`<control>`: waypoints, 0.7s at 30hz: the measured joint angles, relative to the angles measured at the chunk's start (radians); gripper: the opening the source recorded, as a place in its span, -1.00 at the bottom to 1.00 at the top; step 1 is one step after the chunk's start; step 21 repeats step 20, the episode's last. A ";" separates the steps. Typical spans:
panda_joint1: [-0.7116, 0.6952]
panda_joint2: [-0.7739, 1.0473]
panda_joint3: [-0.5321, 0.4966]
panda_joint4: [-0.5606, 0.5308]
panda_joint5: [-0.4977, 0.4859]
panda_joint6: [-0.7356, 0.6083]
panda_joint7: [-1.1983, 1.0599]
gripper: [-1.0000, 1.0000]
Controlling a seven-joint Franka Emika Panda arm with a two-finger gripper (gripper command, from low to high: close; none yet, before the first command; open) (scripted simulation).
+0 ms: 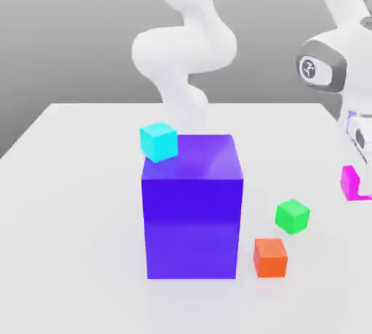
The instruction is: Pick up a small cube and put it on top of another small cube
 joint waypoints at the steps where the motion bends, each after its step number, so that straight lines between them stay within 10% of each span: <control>1: 0.004 -0.029 0.007 -0.037 0.004 0.007 0.022 -1.00; 6: -0.004 -0.151 0.055 -0.209 -0.009 0.053 0.137 -1.00; 17: -0.119 0.113 0.092 -0.223 -0.298 0.320 0.348 -1.00; 18: -0.122 0.134 0.083 -0.223 -0.335 0.339 0.374 1.00; 21: -0.136 0.134 0.083 -0.223 -0.335 0.339 0.374 1.00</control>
